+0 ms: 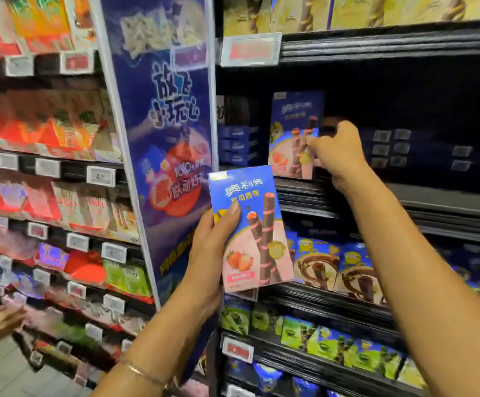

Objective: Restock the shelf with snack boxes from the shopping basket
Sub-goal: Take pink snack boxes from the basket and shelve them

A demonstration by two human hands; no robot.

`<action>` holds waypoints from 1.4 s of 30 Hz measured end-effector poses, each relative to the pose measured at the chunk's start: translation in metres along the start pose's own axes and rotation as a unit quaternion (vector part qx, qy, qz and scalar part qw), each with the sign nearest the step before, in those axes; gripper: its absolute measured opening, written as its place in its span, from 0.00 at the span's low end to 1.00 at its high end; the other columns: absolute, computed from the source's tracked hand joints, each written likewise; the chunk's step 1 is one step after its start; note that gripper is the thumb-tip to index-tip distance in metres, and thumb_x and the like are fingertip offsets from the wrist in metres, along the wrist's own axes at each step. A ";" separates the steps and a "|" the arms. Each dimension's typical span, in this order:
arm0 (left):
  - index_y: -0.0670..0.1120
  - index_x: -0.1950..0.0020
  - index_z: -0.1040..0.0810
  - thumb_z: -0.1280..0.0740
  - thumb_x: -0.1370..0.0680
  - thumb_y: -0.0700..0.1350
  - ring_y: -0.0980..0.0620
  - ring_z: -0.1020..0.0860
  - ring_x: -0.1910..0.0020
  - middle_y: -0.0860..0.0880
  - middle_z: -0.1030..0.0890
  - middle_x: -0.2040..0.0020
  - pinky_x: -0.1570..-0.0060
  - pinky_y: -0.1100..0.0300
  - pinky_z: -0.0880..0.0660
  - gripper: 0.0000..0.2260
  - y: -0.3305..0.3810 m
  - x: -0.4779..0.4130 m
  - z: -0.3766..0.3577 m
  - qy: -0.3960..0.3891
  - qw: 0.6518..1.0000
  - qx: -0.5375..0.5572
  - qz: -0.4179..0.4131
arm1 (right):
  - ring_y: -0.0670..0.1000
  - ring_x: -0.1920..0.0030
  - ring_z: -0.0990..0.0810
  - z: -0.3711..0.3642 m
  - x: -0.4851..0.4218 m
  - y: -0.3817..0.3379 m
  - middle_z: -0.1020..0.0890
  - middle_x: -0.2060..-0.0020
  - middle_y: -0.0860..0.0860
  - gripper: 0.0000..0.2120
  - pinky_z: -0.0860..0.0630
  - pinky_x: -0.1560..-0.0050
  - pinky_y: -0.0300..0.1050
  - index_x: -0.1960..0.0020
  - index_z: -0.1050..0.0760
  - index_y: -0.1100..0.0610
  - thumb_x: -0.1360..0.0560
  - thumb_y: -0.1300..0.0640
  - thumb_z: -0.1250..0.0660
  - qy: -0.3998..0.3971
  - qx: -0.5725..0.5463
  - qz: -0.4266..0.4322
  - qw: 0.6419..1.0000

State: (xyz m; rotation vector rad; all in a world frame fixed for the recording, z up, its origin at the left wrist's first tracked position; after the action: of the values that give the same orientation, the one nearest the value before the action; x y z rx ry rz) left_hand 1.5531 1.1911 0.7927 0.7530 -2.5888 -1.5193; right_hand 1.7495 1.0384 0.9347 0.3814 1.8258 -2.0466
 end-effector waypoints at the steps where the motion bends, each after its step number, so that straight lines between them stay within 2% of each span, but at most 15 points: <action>1: 0.39 0.29 0.24 0.30 0.23 0.53 0.36 0.20 0.41 0.34 0.19 0.33 0.35 0.33 0.25 0.27 0.000 -0.002 -0.001 -0.008 1.000 -0.001 -0.001 | 0.60 0.48 0.17 -0.007 -0.007 0.007 0.18 0.46 0.62 0.10 0.19 0.52 0.55 0.46 0.25 0.62 0.26 0.62 0.30 0.009 0.046 -0.008 0.999; 3: 0.38 0.28 0.24 0.30 0.23 0.53 0.35 0.20 0.41 0.34 0.19 0.33 0.35 0.31 0.26 0.27 0.000 -0.006 -0.002 -0.019 1.000 0.006 0.001 | 0.59 0.48 0.20 -0.016 -0.019 0.016 0.20 0.43 0.63 0.10 0.27 0.56 0.45 0.45 0.27 0.64 0.24 0.61 0.33 0.036 0.131 -0.012 0.991; 5: 0.38 0.28 0.24 0.31 0.23 0.52 0.35 0.20 0.41 0.34 0.19 0.33 0.36 0.32 0.25 0.27 0.001 -0.010 -0.002 -0.020 1.000 0.022 -0.003 | 0.63 0.43 0.21 -0.025 -0.027 0.016 0.20 0.41 0.65 0.12 0.32 0.55 0.44 0.44 0.24 0.67 0.23 0.61 0.35 0.048 0.208 0.001 0.977; 10: 0.38 0.29 0.23 0.30 0.23 0.51 0.39 0.18 0.44 0.41 0.16 0.40 0.40 0.40 0.22 0.26 0.006 -0.016 -0.008 -0.019 0.999 0.043 -0.024 | 0.65 0.35 0.23 -0.053 -0.043 0.016 0.22 0.36 0.68 0.17 0.27 0.41 0.51 0.38 0.23 0.72 0.20 0.60 0.40 0.000 0.336 0.010 0.942; 16: 0.39 0.29 0.23 0.29 0.24 0.53 0.40 0.17 0.44 0.42 0.15 0.40 0.41 0.42 0.20 0.27 0.005 -0.017 -0.011 -0.012 0.998 0.044 -0.033 | 0.64 0.34 0.24 -0.071 -0.056 0.022 0.22 0.34 0.65 0.18 0.28 0.39 0.51 0.35 0.24 0.69 0.16 0.58 0.43 -0.051 0.380 0.010 0.924; 19: 0.39 0.28 0.25 0.28 0.24 0.53 0.40 0.17 0.44 0.42 0.15 0.40 0.41 0.42 0.20 0.29 0.003 -0.017 -0.012 -0.003 0.998 0.051 -0.036 | 0.62 0.30 0.27 -0.071 -0.060 0.023 0.27 0.29 0.63 0.21 0.29 0.36 0.50 0.27 0.30 0.66 0.16 0.56 0.42 -0.062 0.369 -0.015 0.927; 21: 0.39 0.28 0.25 0.28 0.24 0.54 0.42 0.16 0.46 0.43 0.14 0.41 0.44 0.45 0.18 0.29 0.002 -0.017 -0.011 0.003 0.998 0.051 -0.039 | 0.62 0.32 0.26 -0.069 -0.062 0.024 0.27 0.29 0.62 0.21 0.28 0.39 0.49 0.26 0.32 0.64 0.17 0.57 0.40 -0.062 0.353 -0.018 0.933; 25: 0.41 0.29 0.24 0.28 0.24 0.54 0.42 0.15 0.46 0.43 0.14 0.42 0.45 0.46 0.18 0.27 0.001 -0.019 -0.013 0.005 0.998 0.040 -0.052 | 0.62 0.43 0.20 -0.063 -0.058 0.031 0.19 0.42 0.63 0.14 0.24 0.46 0.52 0.40 0.23 0.67 0.20 0.59 0.39 -0.061 0.273 -0.017 0.960; 27: 0.40 0.29 0.23 0.28 0.24 0.54 0.42 0.16 0.45 0.43 0.14 0.41 0.43 0.44 0.19 0.27 0.002 -0.019 -0.016 0.006 0.998 0.036 -0.059 | 0.59 0.51 0.21 -0.057 -0.052 0.031 0.19 0.49 0.61 0.10 0.25 0.55 0.50 0.48 0.23 0.64 0.21 0.57 0.36 -0.063 0.220 -0.023 0.973; 29: 0.44 0.35 0.19 0.29 0.23 0.53 0.43 0.15 0.47 0.44 0.14 0.42 0.44 0.44 0.18 0.20 0.002 -0.019 -0.019 -0.005 0.997 0.029 -0.068 | 0.56 0.54 0.25 -0.048 -0.043 0.024 0.22 0.53 0.58 0.10 0.29 0.63 0.46 0.50 0.25 0.62 0.24 0.55 0.30 -0.066 0.186 -0.018 0.980; 30: 0.46 0.39 0.17 0.29 0.23 0.53 0.44 0.14 0.48 0.45 0.13 0.44 0.46 0.46 0.17 0.16 0.002 -0.019 -0.021 -0.011 0.997 0.026 -0.071 | 0.56 0.52 0.24 -0.042 -0.037 0.020 0.22 0.51 0.57 0.14 0.27 0.61 0.46 0.48 0.26 0.62 0.25 0.53 0.27 -0.069 0.162 -0.015 0.984; 33: 0.52 0.48 0.13 0.29 0.22 0.53 0.46 0.13 0.51 0.47 0.12 0.46 0.49 0.49 0.16 0.08 0.003 -0.020 -0.025 -0.027 0.997 0.013 -0.075 | 0.55 0.43 0.18 -0.018 -0.002 -0.002 0.18 0.42 0.56 0.20 0.19 0.43 0.54 0.38 0.25 0.60 0.22 0.48 0.28 -0.100 0.023 0.027 0.994; 35: 0.53 0.51 0.12 0.30 0.21 0.53 0.47 0.13 0.52 0.48 0.12 0.48 0.50 0.49 0.16 0.07 0.008 -0.021 -0.029 -0.036 0.996 0.012 -0.081 | 0.51 0.45 0.15 -0.005 0.035 -0.018 0.14 0.47 0.52 0.17 0.16 0.46 0.51 0.40 0.22 0.54 0.22 0.45 0.30 -0.165 -0.059 0.063 0.983; 39: 0.52 0.47 0.13 0.30 0.20 0.53 0.45 0.13 0.49 0.46 0.13 0.45 0.47 0.47 0.16 0.09 0.019 -0.023 -0.037 -0.039 0.994 0.014 -0.098 | 0.49 0.47 0.14 -0.001 0.098 -0.019 0.14 0.48 0.49 0.16 0.16 0.55 0.45 0.42 0.20 0.51 0.23 0.42 0.30 -0.274 -0.025 0.075 0.958; 42: 0.50 0.46 0.13 0.31 0.18 0.53 0.40 0.15 0.46 0.42 0.14 0.43 0.39 0.35 0.20 0.10 0.025 -0.025 -0.044 -0.044 0.993 0.014 -0.105 | 0.47 0.52 0.14 -0.007 0.114 -0.016 0.15 0.49 0.48 0.16 0.19 0.61 0.40 0.39 0.22 0.52 0.25 0.48 0.26 -0.295 0.023 0.087 0.951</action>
State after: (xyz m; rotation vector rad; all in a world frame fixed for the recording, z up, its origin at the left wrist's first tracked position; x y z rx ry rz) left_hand 1.5777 1.1763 0.8413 1.0139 -2.6727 -1.6066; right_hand 1.6396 1.0358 0.8986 -0.0623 1.3328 -1.8231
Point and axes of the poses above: each hand's wrist, its own x-axis away from the middle knuckle, its own z-axis out of the back of the hand, y = z × x, the point moved 9 cm from there along -x, towards the middle knuckle
